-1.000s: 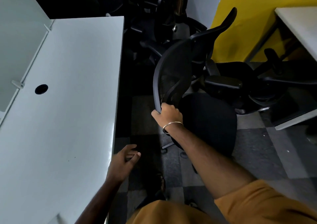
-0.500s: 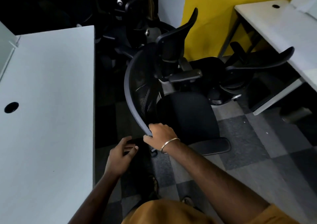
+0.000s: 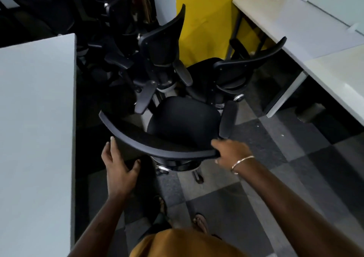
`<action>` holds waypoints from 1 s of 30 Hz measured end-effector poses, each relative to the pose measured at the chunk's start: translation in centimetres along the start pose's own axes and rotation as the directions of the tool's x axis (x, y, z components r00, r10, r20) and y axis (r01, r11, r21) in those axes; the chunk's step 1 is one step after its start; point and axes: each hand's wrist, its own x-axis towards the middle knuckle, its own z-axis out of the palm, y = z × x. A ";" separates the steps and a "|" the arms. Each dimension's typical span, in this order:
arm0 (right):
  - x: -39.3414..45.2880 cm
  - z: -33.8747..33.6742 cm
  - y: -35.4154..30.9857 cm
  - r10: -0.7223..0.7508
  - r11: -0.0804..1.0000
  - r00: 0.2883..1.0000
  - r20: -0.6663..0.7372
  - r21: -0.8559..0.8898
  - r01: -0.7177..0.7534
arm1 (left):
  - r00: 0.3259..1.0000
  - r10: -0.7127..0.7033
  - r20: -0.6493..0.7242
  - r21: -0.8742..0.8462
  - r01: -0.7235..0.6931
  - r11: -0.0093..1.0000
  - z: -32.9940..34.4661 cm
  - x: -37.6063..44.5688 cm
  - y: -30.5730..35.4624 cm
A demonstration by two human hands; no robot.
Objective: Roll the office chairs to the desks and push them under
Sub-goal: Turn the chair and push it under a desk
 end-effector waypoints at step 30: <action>5.0 -5.5 -1.2 -0.100 0.991 0.871 0.480 -0.028 0.129 | 0.398 -0.126 0.909 0.389 -0.696 0.603 2.0 11.8 8.5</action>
